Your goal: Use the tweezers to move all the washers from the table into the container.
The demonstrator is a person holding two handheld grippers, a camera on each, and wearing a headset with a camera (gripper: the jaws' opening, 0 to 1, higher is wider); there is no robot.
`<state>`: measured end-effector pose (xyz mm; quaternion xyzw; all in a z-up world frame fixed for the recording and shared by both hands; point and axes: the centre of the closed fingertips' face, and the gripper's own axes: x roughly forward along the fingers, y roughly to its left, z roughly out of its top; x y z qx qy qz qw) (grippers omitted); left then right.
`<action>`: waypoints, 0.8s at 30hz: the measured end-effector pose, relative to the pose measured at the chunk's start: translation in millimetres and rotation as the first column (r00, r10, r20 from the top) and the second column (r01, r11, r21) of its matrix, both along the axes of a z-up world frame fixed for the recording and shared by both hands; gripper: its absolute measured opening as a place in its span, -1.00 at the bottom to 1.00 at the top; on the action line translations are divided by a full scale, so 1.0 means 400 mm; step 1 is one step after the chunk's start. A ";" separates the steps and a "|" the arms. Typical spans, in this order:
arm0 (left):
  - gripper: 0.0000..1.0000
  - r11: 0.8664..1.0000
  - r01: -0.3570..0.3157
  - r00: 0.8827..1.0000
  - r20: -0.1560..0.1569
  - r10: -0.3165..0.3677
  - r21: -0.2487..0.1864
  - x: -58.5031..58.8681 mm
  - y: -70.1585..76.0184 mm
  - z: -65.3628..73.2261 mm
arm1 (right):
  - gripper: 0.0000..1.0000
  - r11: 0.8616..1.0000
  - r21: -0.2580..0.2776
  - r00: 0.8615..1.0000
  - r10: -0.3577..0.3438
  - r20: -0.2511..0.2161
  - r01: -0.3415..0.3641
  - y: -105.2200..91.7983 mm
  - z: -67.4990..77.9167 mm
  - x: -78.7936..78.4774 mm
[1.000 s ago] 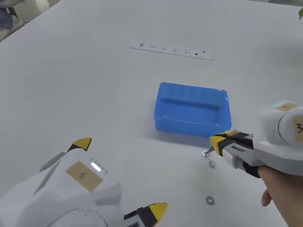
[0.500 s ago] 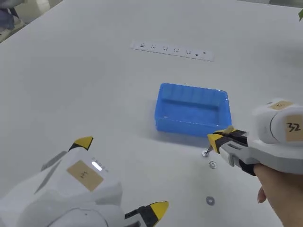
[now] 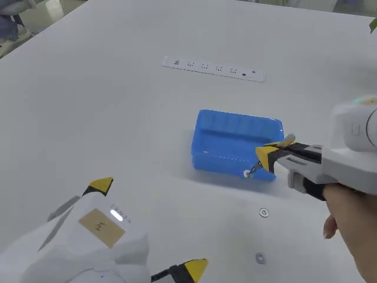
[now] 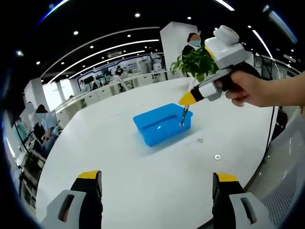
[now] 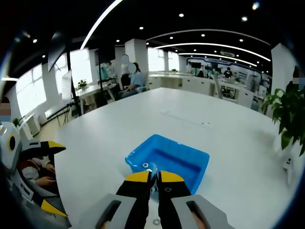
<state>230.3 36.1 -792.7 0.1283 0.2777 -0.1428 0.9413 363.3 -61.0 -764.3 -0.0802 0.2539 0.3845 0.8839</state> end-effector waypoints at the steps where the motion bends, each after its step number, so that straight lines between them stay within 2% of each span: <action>1: 0.98 1.000 0.000 1.000 -0.002 0.000 -0.001 0.000 0.000 -0.001 | -0.97 1.000 0.000 1.000 0.002 0.006 -0.002 0.004 0.003 0.004; 5: 0.98 1.000 -0.005 1.000 -0.005 0.005 -0.007 0.000 0.004 -0.003 | -0.97 1.000 0.001 0.999 0.007 0.040 -0.007 0.025 0.018 0.029; 9: 0.98 1.000 -0.005 1.000 -0.005 0.005 -0.003 0.000 0.005 -0.004 | -0.97 1.000 0.021 0.999 0.001 0.048 -0.002 0.044 0.021 0.050; 14: 0.98 1.000 -0.004 1.000 -0.005 0.004 -0.005 0.000 0.005 -0.004 | -0.97 1.000 0.009 0.999 0.002 0.048 -0.003 0.063 -0.009 0.072; 24: 0.98 1.000 -0.003 1.000 -0.008 0.003 -0.003 0.001 0.005 -0.006 | -0.96 1.000 -0.023 1.000 -0.007 0.009 0.007 0.078 -0.082 0.098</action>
